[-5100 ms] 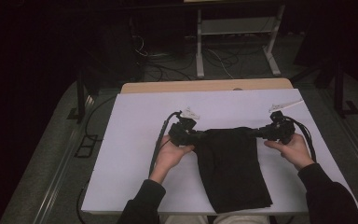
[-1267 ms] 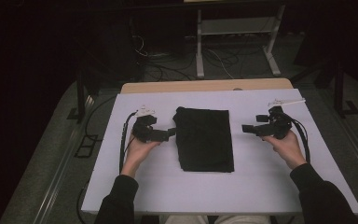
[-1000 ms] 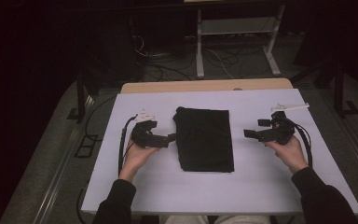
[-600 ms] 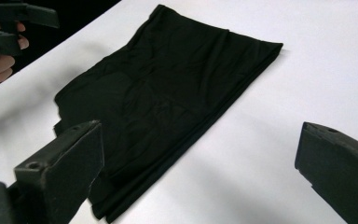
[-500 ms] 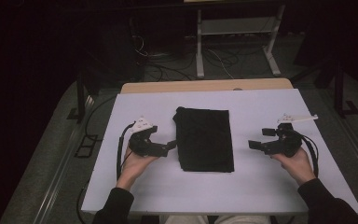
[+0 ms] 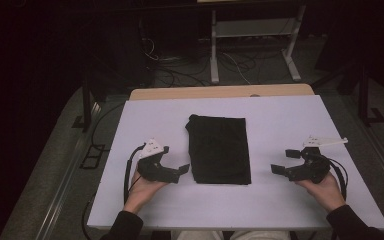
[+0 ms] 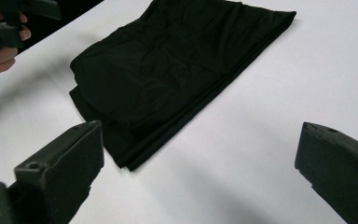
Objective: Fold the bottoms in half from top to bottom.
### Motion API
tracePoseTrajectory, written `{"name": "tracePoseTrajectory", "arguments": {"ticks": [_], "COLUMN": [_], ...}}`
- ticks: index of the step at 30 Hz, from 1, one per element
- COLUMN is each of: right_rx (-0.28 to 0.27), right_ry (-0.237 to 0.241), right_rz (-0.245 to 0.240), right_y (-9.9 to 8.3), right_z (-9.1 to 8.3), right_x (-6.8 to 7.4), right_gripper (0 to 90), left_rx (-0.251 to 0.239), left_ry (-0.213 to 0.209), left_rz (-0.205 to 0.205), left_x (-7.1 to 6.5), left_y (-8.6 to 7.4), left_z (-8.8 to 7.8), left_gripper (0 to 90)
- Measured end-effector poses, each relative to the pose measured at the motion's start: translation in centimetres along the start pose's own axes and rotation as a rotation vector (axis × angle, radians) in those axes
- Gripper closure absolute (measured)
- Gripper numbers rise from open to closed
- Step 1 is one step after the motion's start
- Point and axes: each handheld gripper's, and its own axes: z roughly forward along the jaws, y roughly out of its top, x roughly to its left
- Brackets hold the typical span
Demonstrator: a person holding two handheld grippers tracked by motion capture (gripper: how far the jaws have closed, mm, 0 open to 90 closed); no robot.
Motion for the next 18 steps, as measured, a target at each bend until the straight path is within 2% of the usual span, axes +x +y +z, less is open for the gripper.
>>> {"name": "tracePoseTrajectory", "arguments": {"ticks": [9,18], "right_rx": [0.007,0.028], "right_ry": [0.003,-0.03], "right_rz": [-0.03,-0.064], "right_y": [-1.6,-2.8], "right_z": [-0.2,-0.4], "right_x": [0.9,1.2], "right_gripper": [0.6,0.2], "left_rx": [-0.004,0.007], "left_ry": [-0.01,-0.002], "left_rz": [0.001,0.016], "left_x": [-0.8,-0.9], "left_y": [-1.6,-2.9], "left_z": [-1.4,-2.9], "left_gripper": [0.0,0.0]}}
